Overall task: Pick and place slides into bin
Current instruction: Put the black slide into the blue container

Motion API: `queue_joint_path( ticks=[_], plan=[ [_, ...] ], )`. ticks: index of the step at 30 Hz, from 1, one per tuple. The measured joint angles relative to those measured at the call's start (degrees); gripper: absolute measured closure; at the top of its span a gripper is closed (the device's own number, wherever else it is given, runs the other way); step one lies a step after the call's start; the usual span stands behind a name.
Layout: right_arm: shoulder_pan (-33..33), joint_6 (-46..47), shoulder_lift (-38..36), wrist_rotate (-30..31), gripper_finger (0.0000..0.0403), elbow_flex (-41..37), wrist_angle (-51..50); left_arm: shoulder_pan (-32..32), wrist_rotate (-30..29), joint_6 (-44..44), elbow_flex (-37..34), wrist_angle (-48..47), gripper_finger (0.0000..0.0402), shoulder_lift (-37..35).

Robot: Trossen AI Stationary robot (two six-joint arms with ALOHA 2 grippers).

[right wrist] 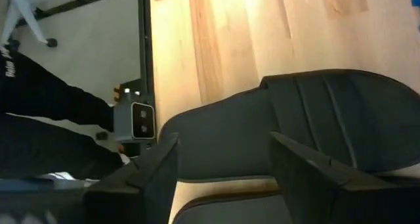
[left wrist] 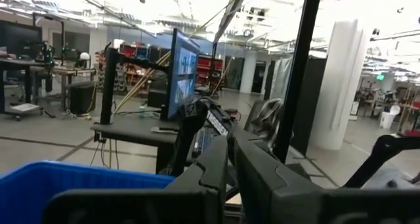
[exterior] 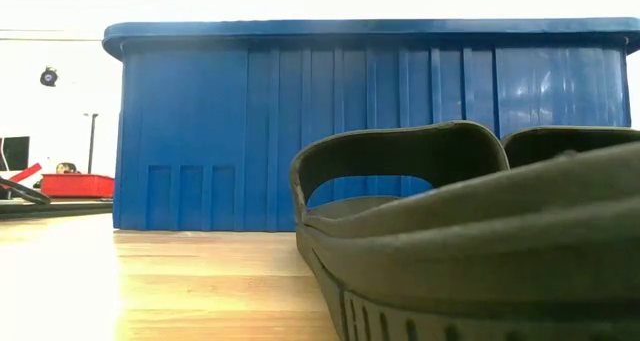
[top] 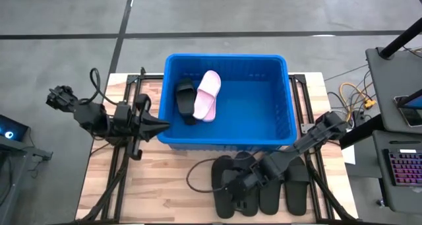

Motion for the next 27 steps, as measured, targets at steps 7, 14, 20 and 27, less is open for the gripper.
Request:
queue_joint_path(
  ticks=[7, 14, 20, 27],
  plan=[
    [3.4, -3.6, 5.5, 14.8, 0.0182, 0.1, -0.6, 0.0, 0.0, 0.2, 0.0, 0.0, 0.0386, 1.9],
    [5.6, -9.0, 10.1, 24.7, 0.0193, 0.2, -0.9, 0.0, 0.0, 0.1, 0.0, -0.8, 0.0386, 2.9],
    [6.7, -9.6, 14.3, 28.4, 0.0193, 0.2, -2.8, 0.0, 0.0, 0.0, 0.0, -1.5, 0.0386, 2.9],
    [6.6, -9.6, 17.4, 39.1, 0.0194, 0.3, -4.9, 0.0, 0.0, 0.0, 0.0, -1.5, 0.0386, 2.9]
  ],
)
